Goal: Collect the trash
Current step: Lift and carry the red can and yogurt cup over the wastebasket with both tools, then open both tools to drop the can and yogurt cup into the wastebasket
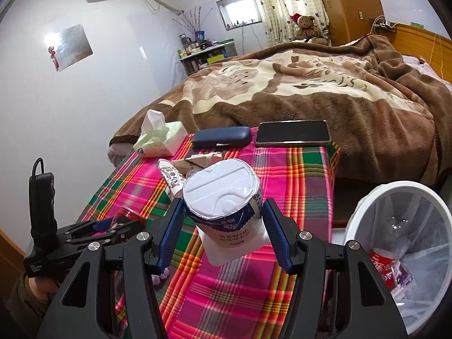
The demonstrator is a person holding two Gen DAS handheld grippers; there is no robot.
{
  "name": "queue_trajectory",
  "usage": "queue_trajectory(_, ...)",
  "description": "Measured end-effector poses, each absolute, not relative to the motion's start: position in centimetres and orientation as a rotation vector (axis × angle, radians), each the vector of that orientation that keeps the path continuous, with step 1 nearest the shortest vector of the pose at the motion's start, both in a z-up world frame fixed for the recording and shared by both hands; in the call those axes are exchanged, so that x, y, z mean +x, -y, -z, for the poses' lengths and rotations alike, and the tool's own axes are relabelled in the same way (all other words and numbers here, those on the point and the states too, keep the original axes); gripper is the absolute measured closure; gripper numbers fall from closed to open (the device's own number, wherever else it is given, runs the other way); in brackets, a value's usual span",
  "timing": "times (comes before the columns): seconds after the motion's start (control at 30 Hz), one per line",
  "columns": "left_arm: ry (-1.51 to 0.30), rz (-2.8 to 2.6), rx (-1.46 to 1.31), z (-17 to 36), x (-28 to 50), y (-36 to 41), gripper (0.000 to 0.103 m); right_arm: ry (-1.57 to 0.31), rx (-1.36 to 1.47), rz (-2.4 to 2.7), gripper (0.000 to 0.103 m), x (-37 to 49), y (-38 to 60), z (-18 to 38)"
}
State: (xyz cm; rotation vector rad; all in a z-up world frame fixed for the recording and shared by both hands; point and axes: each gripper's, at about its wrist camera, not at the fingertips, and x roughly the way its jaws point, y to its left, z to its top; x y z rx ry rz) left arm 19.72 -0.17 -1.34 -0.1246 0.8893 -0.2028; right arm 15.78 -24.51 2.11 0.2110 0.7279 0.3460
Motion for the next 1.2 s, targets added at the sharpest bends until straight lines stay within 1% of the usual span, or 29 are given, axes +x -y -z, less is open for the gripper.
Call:
queue_trajectory(0.27,-0.840,0.246,-0.136,-0.5,19.1,2.4,0.050,-0.707,0.235,-0.324,0.045,15.1,26.4,-2.4)
queue_trajectory(0.57,-0.802,0.334,-0.123,-2.2,18.9,7.2,0.050,-0.682,0.259,-0.250,0.044,14.3,30.0,-3.0)
queue_trajectory(0.93,-0.775,0.485,-0.091,-3.8,19.3,15.8,0.050,-0.670,0.267,-0.095,0.044,12.8,35.6,-3.0)
queue_trajectory(1.2,-0.795,0.594,-0.069,-3.5,19.7,22.3,0.050,-0.725,0.298,0.017,0.044,12.6,39.6,-1.0)
